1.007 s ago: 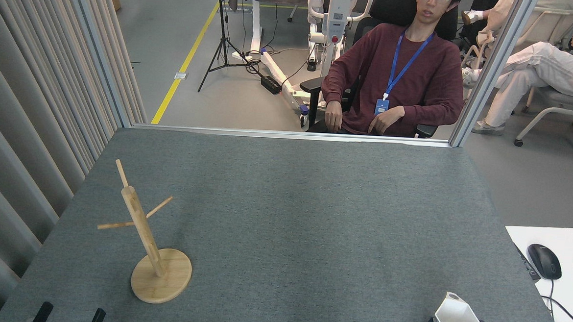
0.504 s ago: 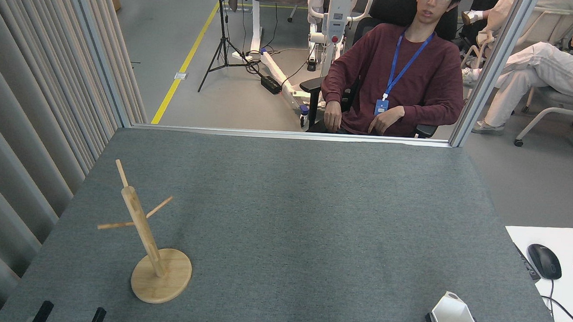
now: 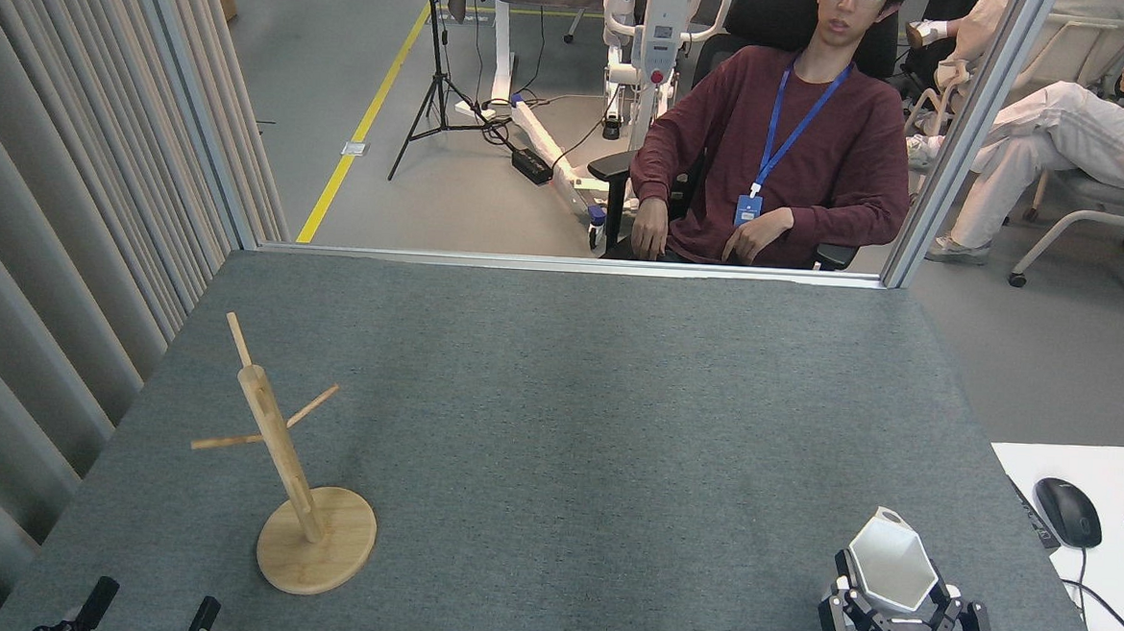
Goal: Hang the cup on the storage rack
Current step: 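Grasp the white cup with the right gripper and lift it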
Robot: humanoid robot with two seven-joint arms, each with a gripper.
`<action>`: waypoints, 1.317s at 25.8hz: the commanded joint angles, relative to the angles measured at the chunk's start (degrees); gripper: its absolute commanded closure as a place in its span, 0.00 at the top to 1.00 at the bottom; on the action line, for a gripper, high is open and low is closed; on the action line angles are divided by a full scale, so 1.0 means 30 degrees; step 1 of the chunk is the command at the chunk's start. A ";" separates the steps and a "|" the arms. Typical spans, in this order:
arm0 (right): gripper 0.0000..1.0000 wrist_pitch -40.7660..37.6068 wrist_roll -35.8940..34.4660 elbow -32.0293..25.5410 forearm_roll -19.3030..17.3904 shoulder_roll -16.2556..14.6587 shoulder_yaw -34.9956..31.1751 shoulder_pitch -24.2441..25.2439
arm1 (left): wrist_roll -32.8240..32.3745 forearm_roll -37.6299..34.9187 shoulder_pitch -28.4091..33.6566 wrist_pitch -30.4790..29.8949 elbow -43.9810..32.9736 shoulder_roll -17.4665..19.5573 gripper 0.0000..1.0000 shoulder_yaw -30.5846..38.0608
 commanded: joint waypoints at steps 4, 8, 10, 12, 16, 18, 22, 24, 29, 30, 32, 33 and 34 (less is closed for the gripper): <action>0.54 -0.1019 -0.0058 -0.0015 0.0056 0.0024 0.0076 -0.0501 | 0.0390 -0.0246 0.0734 -0.0955 -0.0684 0.0238 0.99 -0.0121; 0.54 -0.0989 -0.0029 -0.0307 0.0056 0.0171 0.0076 -0.0618 | 0.0449 -0.2384 0.0178 -0.0603 -0.0684 -0.0085 0.99 -0.1878; 0.54 -0.0901 0.0088 -0.1040 0.0144 0.0200 0.0310 -0.0765 | 0.0508 -0.3029 0.0148 -0.0545 -0.0684 -0.0172 0.99 -0.2582; 0.54 -0.0814 0.0264 -0.1597 0.0261 0.0493 0.0603 -0.0853 | 0.0625 -0.3440 0.0060 -0.0633 -0.0684 -0.0085 0.99 -0.3314; 0.55 -0.0784 0.0440 -0.2241 0.0378 0.0844 0.1628 -0.0824 | 0.0713 -0.5460 0.0148 -0.0779 -0.0655 0.0003 0.99 -0.5276; 0.55 -0.0784 0.0440 -0.2622 0.0876 0.0903 0.2127 -0.0765 | 0.0713 -0.7072 0.0002 -0.0721 -0.0596 -0.0143 0.99 -0.6390; 0.55 -0.0726 0.0411 -0.3618 0.2399 0.1899 0.4352 -0.0618 | 0.0567 -0.8889 -0.0965 -0.0545 -0.0508 -0.0553 0.99 -0.8646; 0.55 -0.0608 0.0352 -0.3677 0.3922 0.2602 0.5495 -0.0589 | 0.0449 -0.9357 -0.1375 -0.0574 -0.0391 -0.0993 0.99 -0.9085; 0.55 -0.0374 0.0264 -0.3735 0.5563 0.3715 0.7195 -0.0091 | 0.0361 -1.0061 -0.2459 -0.0574 0.0517 -0.1227 0.99 -1.0316; 0.55 -0.0257 0.0264 -0.3706 0.5769 0.3862 0.7429 -0.0091 | 0.0332 -1.0090 -0.2547 -0.0574 0.0576 -0.1256 0.99 -1.0375; 0.55 0.0036 0.0264 -0.3706 0.6179 0.4184 0.8103 -0.0062 | 0.0215 -1.0090 -0.2693 -0.0574 0.0576 -0.1315 0.99 -1.0433; 0.55 0.0183 0.0264 -0.3706 0.6325 0.4272 0.8572 -0.0003 | 0.0156 -1.0090 -0.2723 -0.0574 0.0576 -0.1315 0.99 -1.0433; 0.55 0.0388 0.0264 -0.3706 0.6443 0.4272 0.9129 0.0143 | 0.0127 -1.0119 -0.2723 -0.0574 0.0576 -0.1315 0.99 -1.0433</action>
